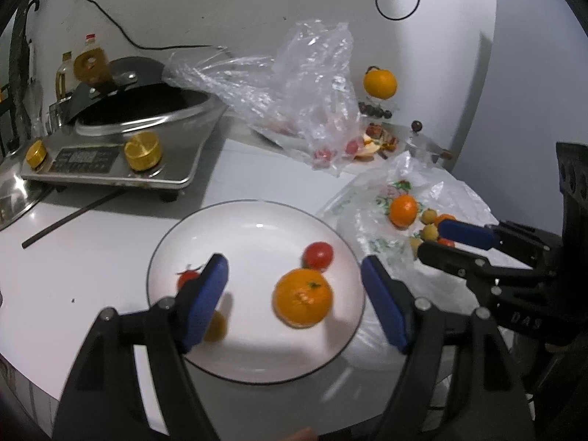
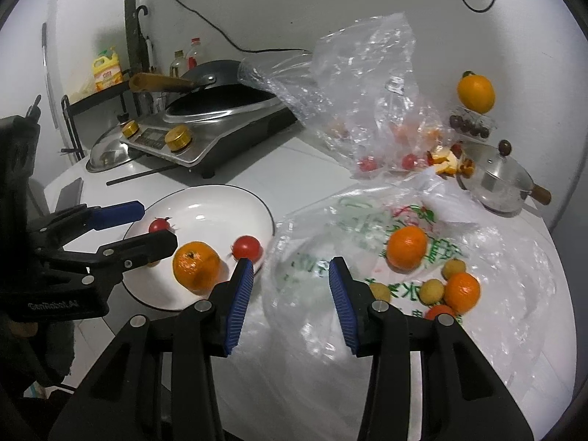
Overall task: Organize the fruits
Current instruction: 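Withdraw both open tools from the plate toward the bag, then move the left tool to a yellow fruit while the right tool reaches a red tomato, then grasp the red tomato with the right tool while the left tool grasps the yellow fruit, then carry both fruits over the white plate and open the left tool to release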
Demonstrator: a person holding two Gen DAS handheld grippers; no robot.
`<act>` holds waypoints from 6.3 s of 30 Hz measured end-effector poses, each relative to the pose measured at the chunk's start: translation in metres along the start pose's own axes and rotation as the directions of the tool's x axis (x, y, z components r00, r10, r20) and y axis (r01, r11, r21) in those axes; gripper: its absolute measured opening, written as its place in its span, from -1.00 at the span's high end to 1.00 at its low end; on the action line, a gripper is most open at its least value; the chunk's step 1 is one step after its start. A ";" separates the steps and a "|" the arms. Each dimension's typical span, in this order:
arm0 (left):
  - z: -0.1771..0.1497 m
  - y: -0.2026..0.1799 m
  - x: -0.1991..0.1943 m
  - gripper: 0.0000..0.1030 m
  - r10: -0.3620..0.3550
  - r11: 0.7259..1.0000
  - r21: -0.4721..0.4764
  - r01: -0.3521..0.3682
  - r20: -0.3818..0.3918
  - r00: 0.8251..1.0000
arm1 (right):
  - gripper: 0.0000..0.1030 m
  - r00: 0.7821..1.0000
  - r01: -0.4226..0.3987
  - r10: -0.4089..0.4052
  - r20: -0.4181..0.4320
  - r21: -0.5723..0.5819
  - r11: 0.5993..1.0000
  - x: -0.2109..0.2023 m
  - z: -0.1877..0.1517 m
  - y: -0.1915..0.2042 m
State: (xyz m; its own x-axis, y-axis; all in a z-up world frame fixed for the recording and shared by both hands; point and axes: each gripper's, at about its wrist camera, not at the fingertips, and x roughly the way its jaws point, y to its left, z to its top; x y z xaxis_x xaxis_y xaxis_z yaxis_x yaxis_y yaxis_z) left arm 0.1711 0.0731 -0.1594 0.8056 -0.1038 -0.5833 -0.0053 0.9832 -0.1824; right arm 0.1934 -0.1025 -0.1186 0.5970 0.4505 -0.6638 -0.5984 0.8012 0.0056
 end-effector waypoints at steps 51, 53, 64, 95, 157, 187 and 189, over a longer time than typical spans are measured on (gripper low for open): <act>0.010 -0.152 0.073 -0.17 -0.109 0.948 0.287 0.136 -0.107 0.988 | -0.05 0.995 0.092 -0.098 0.015 0.215 0.972 -0.031 -0.068 -0.137; 0.010 -0.156 0.079 -0.11 -0.109 0.944 0.300 0.139 -0.115 0.987 | 0.02 0.995 0.092 -0.097 0.012 0.214 0.972 -0.029 -0.068 -0.141; 0.013 -0.160 0.116 0.13 -0.104 0.940 0.305 0.152 -0.168 0.980 | 0.06 0.998 0.066 -0.067 -0.004 0.228 0.971 -0.017 -0.071 -0.145; 0.008 -0.152 0.136 0.45 -0.128 0.938 0.282 0.202 -0.260 0.957 | 0.30 0.995 0.060 -0.043 -0.090 0.196 0.979 0.022 -0.056 -0.128; 0.004 -0.096 0.020 0.45 -0.102 0.973 0.200 0.114 -0.068 0.992 | 0.41 1.000 0.017 -0.018 0.019 0.047 0.999 -0.026 -0.033 -0.047; -0.012 -0.016 -0.015 0.45 -0.046 0.995 0.084 0.047 -0.014 0.999 | 0.41 0.999 -0.042 0.042 -0.008 -0.077 0.996 -0.015 -0.011 0.030; -0.014 -0.009 -0.015 0.45 -0.039 0.996 0.074 0.040 -0.013 0.999 | 0.41 0.999 -0.044 0.043 -0.013 -0.083 0.996 -0.012 -0.010 0.034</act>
State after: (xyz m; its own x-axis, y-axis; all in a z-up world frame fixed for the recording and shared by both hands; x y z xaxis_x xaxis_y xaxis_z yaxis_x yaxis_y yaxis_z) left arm 0.1508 0.0636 -0.1594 0.7973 -0.1440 -0.5861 0.0705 0.9867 -0.1466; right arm 0.1599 -0.0849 -0.1180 0.5635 0.4795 -0.6727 -0.6666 0.7449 -0.0274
